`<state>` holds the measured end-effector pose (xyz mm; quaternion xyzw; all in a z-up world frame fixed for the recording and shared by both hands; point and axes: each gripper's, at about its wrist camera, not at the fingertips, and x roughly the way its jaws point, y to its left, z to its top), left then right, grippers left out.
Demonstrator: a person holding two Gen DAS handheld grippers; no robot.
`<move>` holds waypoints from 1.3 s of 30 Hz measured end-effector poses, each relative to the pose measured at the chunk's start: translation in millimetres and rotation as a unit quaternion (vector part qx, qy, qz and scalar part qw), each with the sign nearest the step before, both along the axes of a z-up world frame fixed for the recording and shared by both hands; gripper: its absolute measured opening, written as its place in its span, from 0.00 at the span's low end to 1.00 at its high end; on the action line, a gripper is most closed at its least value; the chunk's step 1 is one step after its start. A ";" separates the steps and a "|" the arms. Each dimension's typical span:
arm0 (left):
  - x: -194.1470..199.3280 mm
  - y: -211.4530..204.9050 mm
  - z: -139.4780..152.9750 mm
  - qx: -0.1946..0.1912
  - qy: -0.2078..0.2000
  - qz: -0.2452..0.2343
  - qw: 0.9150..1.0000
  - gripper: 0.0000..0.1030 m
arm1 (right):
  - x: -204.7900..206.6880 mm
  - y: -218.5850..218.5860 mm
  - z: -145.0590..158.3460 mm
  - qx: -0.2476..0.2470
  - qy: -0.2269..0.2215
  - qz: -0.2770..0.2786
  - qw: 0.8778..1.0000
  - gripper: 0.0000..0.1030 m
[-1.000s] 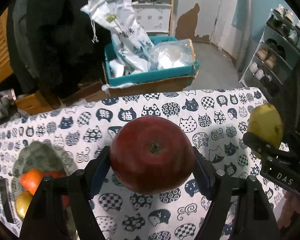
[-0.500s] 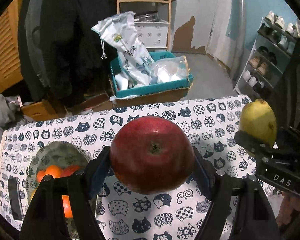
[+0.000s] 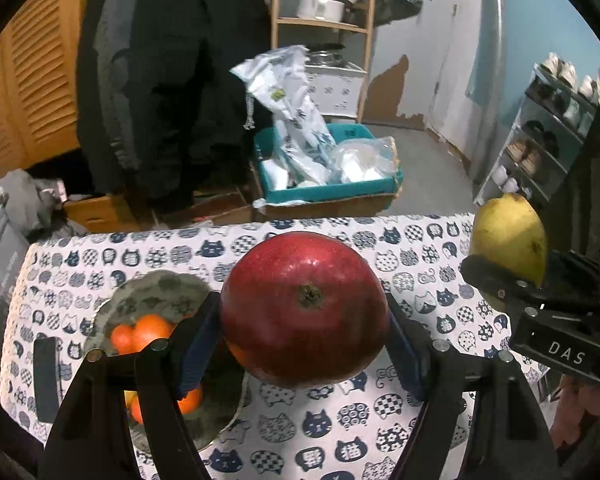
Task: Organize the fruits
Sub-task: 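Lift and carry the red apple with the left tool while the right tool carries the pear toward the bowl, then lower the apple into the bowl with the left tool while the right tool places the pear on top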
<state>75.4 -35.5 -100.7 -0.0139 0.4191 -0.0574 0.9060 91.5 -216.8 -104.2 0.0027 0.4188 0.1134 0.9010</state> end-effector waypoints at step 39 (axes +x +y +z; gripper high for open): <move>-9.3 166.1 -62.9 -0.025 0.070 0.149 0.986 0.76 | 37.2 185.4 -34.0 0.009 0.042 0.134 0.990 0.71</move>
